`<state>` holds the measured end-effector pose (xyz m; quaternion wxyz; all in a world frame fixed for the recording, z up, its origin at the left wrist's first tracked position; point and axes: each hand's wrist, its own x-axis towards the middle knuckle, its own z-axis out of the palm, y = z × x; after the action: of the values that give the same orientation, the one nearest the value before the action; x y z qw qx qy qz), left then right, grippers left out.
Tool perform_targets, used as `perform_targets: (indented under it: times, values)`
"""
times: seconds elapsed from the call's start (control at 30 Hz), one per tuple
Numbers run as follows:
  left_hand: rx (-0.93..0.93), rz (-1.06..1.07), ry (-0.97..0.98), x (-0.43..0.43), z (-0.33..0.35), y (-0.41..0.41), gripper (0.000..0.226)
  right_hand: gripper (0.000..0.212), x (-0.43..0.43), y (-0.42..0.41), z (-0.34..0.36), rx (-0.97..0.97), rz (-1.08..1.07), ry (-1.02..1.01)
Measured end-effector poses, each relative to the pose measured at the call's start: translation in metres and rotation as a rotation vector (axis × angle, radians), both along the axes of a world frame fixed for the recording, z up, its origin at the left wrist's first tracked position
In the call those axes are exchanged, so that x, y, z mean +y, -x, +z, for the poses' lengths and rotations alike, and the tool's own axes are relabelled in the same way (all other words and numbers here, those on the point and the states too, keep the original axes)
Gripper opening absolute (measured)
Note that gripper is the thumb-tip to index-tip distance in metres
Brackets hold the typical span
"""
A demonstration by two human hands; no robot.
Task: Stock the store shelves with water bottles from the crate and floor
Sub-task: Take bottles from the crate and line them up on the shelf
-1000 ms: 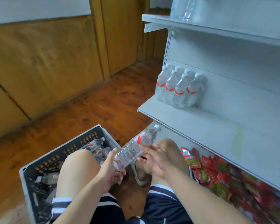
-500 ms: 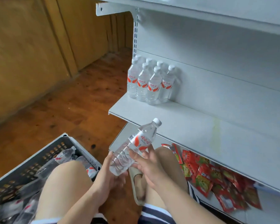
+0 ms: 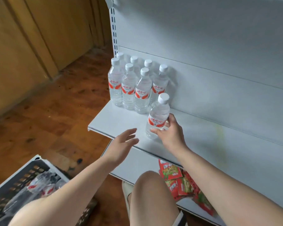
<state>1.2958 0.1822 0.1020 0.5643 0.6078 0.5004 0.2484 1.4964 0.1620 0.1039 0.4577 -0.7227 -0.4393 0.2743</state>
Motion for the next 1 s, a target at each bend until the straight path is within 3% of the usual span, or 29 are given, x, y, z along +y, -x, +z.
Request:
perform_targets:
  times: [0.1, 0.23, 0.43, 0.53, 0.67, 0.83, 1.0]
  values:
    - [0.521, -0.244, -0.32, 0.036, -0.025, -0.006, 0.063, 0.055, 0.031, -0.017, -0.007, -0.068, -0.005, 0.017]
    - [0.764, -0.475, -0.453, 0.055, -0.058, -0.002, 0.067, 0.061, 0.081, -0.03, -0.013, -0.201, -0.005, -0.019]
    - [0.781, -0.481, -0.518, 0.053, -0.075, 0.004, 0.06, 0.057, 0.106, -0.032, -0.014, -0.491, 0.021, 0.126]
    - [0.763, -0.49, -0.465, 0.054, -0.069, 0.003, 0.061, 0.051, 0.101, -0.029, -0.013, -0.511, 0.007, 0.292]
    - [0.574, -0.306, -0.299, 0.032, -0.044, 0.02, 0.061, 0.053, 0.063, 0.002, -0.01, -0.353, -0.026, 0.42]
    - [0.413, 0.101, -0.242, -0.036, -0.023, 0.075, 0.029, 0.02, -0.013, 0.1, 0.01, -0.122, 0.183, 0.112]
    - [0.319, 0.305, 0.035, -0.121, -0.032, 0.133, 0.018, 0.011, -0.084, 0.195, 0.017, 0.177, 0.406, 0.17]
